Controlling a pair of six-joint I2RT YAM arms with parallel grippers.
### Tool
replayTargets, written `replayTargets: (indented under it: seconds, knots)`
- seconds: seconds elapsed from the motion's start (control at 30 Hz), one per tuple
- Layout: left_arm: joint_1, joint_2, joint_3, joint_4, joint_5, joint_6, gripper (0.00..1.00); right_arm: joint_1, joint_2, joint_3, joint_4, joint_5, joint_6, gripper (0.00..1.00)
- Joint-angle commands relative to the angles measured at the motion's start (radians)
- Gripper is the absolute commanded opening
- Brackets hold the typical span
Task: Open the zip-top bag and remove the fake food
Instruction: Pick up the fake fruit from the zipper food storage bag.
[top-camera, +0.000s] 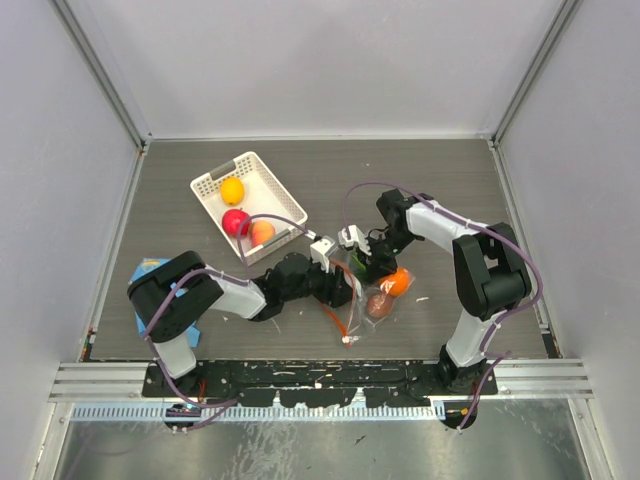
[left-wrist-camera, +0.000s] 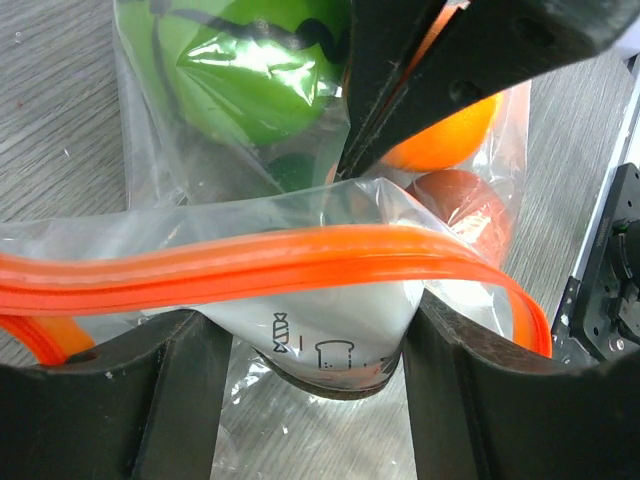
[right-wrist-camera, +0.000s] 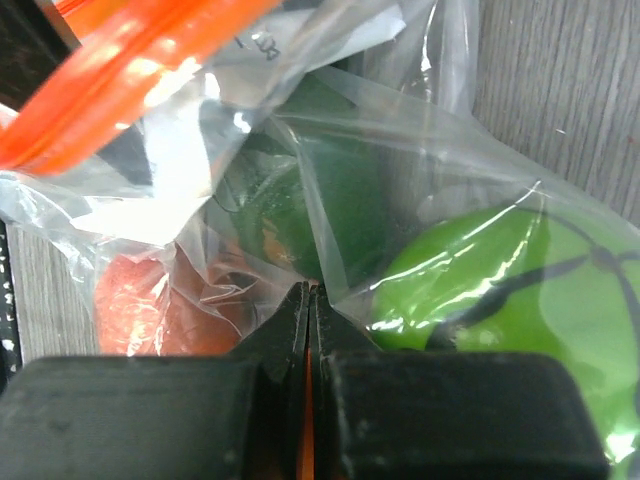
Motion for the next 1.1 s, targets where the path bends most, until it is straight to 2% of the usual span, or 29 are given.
replayTargets:
  seconds: [0.0, 0.27, 0.8, 1.07]
  knots:
    - [-0.008, -0.066, -0.006, 0.033, 0.016, 0.039, 0.11, 0.008, -0.031, -0.002, 0.045, 0.039, 0.033, 0.05]
    - [0.003, -0.079, -0.011, 0.003, 0.039, 0.047, 0.15, 0.007, -0.013, 0.002, 0.054, 0.06, 0.051, 0.05]
    - [0.017, -0.06, -0.018, -0.021, 0.061, 0.057, 0.51, 0.006, -0.014, 0.0, 0.051, 0.054, 0.052, 0.05]
    - [0.035, -0.052, -0.028, -0.003, 0.104, 0.065, 0.59, 0.007, -0.012, 0.002, 0.048, 0.052, 0.05, 0.05]
